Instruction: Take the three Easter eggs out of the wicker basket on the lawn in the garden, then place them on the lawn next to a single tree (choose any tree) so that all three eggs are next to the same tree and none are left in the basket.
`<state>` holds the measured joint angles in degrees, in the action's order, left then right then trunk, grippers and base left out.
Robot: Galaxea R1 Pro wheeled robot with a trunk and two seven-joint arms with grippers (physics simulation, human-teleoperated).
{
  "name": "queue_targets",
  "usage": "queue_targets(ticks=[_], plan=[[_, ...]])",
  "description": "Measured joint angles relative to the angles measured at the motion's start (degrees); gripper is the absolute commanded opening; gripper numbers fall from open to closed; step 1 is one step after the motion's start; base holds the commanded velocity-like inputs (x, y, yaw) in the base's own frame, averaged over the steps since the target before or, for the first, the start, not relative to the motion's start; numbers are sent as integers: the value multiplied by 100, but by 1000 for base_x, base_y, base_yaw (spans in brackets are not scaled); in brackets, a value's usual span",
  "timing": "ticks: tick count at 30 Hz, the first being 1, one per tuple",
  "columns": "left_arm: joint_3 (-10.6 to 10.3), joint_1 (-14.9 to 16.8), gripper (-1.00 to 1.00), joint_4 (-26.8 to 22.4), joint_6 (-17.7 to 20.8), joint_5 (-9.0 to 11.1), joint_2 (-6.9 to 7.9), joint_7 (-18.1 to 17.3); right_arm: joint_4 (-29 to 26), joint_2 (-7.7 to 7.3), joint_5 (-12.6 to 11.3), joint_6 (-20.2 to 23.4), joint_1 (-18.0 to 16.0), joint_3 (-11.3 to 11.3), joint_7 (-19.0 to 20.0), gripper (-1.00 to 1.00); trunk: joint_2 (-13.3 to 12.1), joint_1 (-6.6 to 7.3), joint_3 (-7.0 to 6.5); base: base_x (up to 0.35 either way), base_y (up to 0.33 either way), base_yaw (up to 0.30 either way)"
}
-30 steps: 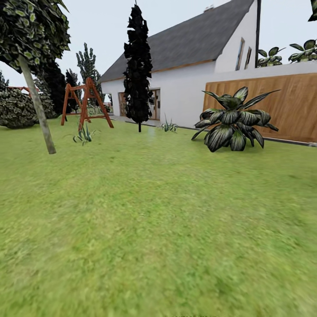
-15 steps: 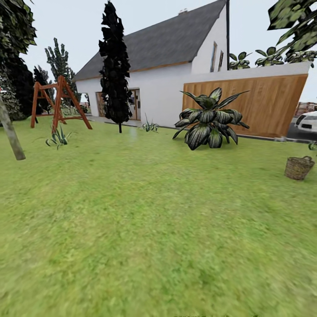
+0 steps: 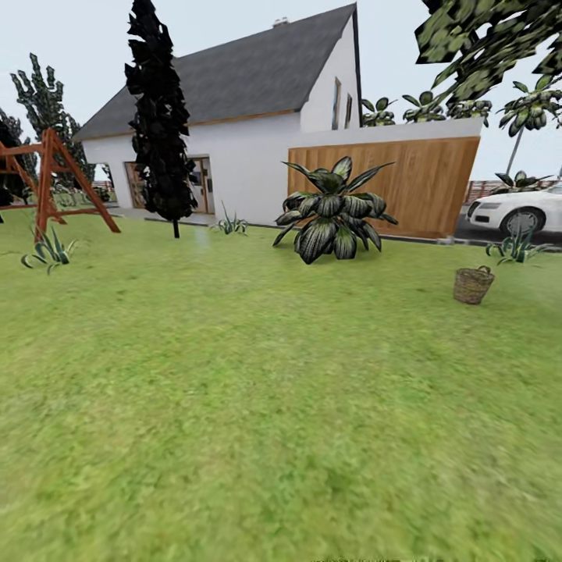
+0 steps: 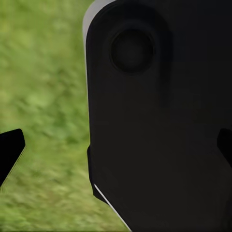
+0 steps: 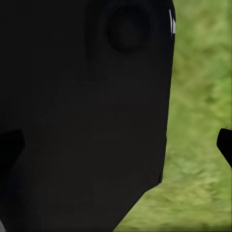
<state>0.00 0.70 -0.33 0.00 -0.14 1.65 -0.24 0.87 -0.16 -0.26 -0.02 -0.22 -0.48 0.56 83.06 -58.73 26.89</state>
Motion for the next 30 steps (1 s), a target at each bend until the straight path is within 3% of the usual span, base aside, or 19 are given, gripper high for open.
queue_targets(ticks=[30], plan=[[0, 0, 100, 0, 0, 3, 0, 0, 3, 3, 2, -6, -1, 8, 0, 100, 0, 0, 0, 0, 0, -295]])
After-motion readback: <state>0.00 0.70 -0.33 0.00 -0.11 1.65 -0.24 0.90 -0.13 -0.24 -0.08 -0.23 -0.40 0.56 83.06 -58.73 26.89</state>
